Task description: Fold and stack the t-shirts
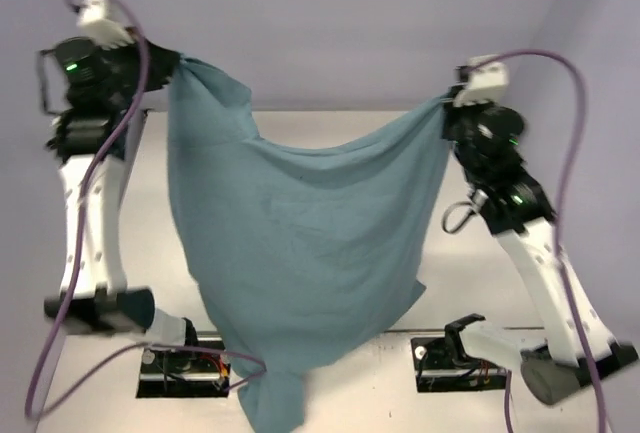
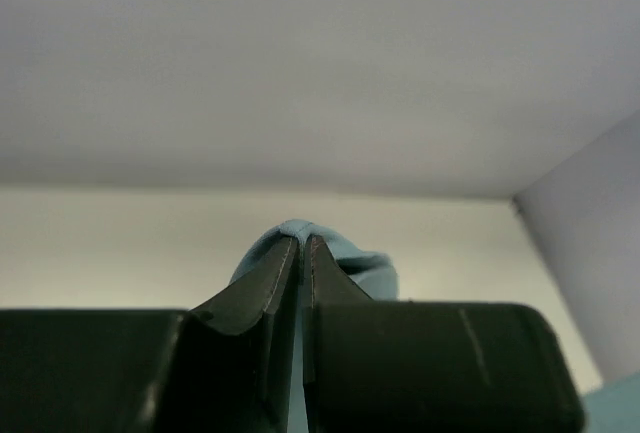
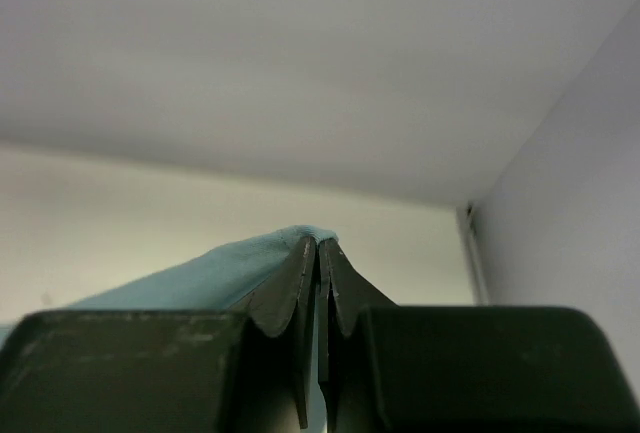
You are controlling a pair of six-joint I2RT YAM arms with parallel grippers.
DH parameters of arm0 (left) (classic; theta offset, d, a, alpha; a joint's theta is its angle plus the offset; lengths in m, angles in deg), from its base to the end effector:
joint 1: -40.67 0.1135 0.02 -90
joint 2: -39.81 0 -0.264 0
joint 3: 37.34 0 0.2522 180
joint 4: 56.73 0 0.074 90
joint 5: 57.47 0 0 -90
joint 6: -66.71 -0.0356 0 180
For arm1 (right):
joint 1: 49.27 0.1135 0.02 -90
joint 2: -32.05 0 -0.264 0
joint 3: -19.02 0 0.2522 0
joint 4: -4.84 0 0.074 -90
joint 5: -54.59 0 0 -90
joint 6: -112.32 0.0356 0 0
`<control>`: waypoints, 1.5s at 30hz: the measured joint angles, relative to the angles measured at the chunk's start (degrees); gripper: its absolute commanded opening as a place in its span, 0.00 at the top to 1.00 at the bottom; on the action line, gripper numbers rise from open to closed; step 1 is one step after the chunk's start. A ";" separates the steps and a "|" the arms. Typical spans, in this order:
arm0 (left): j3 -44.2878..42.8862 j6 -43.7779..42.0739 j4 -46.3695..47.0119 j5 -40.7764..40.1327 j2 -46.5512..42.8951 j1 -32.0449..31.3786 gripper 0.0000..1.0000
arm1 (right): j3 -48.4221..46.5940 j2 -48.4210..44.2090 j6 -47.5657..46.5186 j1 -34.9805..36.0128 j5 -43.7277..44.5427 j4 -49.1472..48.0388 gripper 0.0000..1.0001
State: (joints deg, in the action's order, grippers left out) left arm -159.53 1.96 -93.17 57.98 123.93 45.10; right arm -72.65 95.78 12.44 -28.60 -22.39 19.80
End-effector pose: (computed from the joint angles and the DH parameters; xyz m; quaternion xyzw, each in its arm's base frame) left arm 0.2979 0.0077 0.5346 -0.0214 0.6976 -0.2774 0.6602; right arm 0.2198 0.0743 0.4928 -0.0774 0.6202 0.0028 0.7806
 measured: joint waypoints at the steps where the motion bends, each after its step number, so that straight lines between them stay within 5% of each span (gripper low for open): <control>1: 2.22 -0.93 0.44 -0.74 2.49 -0.76 0.99 | 2.57 1.93 0.44 -0.01 0.45 -0.86 1.00; 6: 9.90 -3.31 4.25 -4.01 12.88 -3.50 0.99 | 9.04 12.98 1.83 -1.41 1.48 -3.07 1.00; 11: 6.79 -4.91 8.47 -7.03 24.17 -4.22 0.98 | 6.11 26.25 2.36 -4.52 1.96 -7.34 1.00; 12: 4.38 -5.24 8.82 -7.59 26.81 -4.26 0.94 | 4.07 29.51 2.37 -5.21 1.97 -7.83 1.00; 15: -5.36 -5.98 10.59 -9.39 35.61 -4.62 0.55 | -3.92 39.30 2.29 -7.02 2.04 -9.23 0.85; 17: -11.46 -6.64 11.28 -10.48 40.40 -5.05 0.34 | -11.24 47.16 2.13 -8.15 2.32 -10.72 0.66; 18: -14.70 -6.91 11.65 -10.79 42.77 -5.34 0.29 | -14.31 50.31 2.11 -8.52 2.50 -11.37 0.51; 20: -19.72 -6.98 11.73 -11.64 46.14 -5.88 0.23 | -20.42 55.79 2.23 -9.44 2.87 -11.02 0.38; 24: -23.95 -7.33 10.25 -12.69 47.83 -6.63 0.22 | -28.17 61.15 2.81 -10.76 3.61 -8.28 0.36; 28: -20.09 -8.06 4.83 -14.69 42.15 -6.80 0.22 | -25.24 56.76 5.11 -11.50 4.00 -4.09 0.42; 37: 21.50 -3.69 -1.51 -19.66 6.99 -12.04 0.22 | 7.71 23.62 20.48 -11.69 -3.06 2.01 0.47; 45: 33.29 -0.37 -4.35 -20.83 14.94 -26.43 0.22 | 26.59 22.17 30.72 -11.69 -5.30 5.63 0.46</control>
State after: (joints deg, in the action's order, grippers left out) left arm -126.24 1.58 -97.52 37.15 138.87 18.67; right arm -46.06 117.94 43.16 -40.30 -27.69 25.42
